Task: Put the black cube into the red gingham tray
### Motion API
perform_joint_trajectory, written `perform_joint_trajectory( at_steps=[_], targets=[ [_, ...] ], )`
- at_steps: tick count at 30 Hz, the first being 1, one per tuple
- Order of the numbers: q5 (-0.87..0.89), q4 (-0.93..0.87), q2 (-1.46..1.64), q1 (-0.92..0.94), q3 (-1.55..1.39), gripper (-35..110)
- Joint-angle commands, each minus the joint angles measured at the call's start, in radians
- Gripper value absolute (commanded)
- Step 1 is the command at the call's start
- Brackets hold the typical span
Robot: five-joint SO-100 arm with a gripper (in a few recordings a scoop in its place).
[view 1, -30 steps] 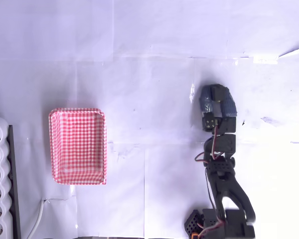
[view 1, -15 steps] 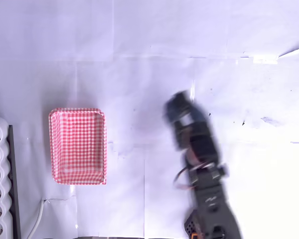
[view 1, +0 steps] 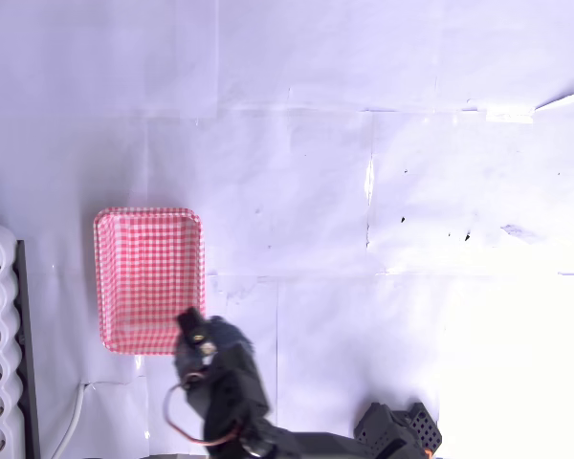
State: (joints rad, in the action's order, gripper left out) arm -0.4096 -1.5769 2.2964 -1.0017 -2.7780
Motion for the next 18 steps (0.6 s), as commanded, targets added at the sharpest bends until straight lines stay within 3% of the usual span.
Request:
perform_joint_trajectory(
  at_steps=[1, 10, 18],
  targets=[
    [0.002, 0.164, 0.032, -0.034, -0.118, 6],
    [0.121, 0.439, 0.172, -0.040, -0.087, 9],
    [0.152, 0.511, 0.212, -0.041, -0.071, 15]
  ],
)
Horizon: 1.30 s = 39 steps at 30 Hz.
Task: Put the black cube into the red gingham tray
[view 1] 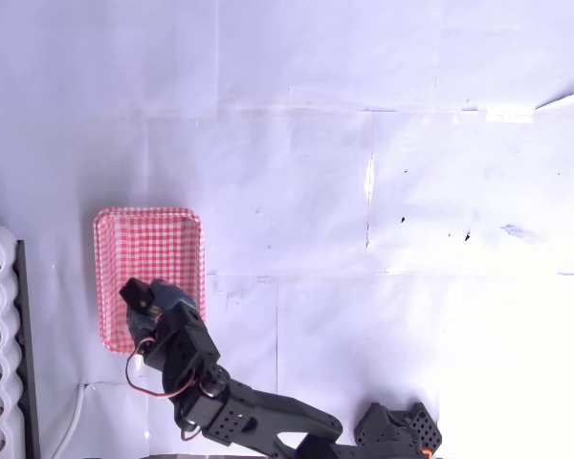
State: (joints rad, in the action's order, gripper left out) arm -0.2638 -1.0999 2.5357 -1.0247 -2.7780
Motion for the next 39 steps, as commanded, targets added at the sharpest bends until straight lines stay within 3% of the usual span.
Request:
perform_joint_trajectory(
  at_steps=[1, 8, 14, 21, 26, 31, 39],
  targets=[
    [0.008, 0.034, -0.023, -0.014, -0.071, 19],
    [0.014, 0.029, -0.049, 0.002, -0.043, 34],
    [-0.028, 0.021, -0.117, 0.032, -0.021, 34],
    [-0.133, 0.054, -0.604, 0.135, 0.224, 30],
    [-0.057, 0.196, -1.115, 0.353, 0.795, 22],
    [0.071, 0.426, -1.552, 0.612, 1.453, 2],
    [0.281, 0.699, -2.097, 0.917, 2.367, 0]
  ],
)
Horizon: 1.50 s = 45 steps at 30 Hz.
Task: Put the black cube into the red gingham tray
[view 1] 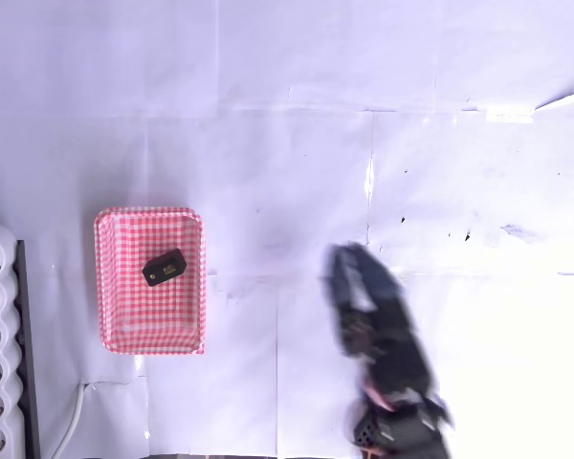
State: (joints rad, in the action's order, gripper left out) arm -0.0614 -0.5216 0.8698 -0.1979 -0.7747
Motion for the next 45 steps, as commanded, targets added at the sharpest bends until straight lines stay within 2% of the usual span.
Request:
perform_joint_trajectory(
  at_steps=[1, 5, 7, 12, 16, 45],
  targets=[
    [0.118, 0.144, -0.495, 0.121, 0.471, 0],
    [0.178, 0.101, -0.698, 0.213, 0.759, 0],
    [0.179, -0.130, -0.773, 0.221, 0.759, 0],
    [0.164, -0.552, -0.923, 0.170, 0.759, 0],
    [0.124, -0.801, -1.015, 0.160, 0.759, 0],
    [0.095, -0.819, -1.046, 0.101, 0.761, 0]
  ],
)
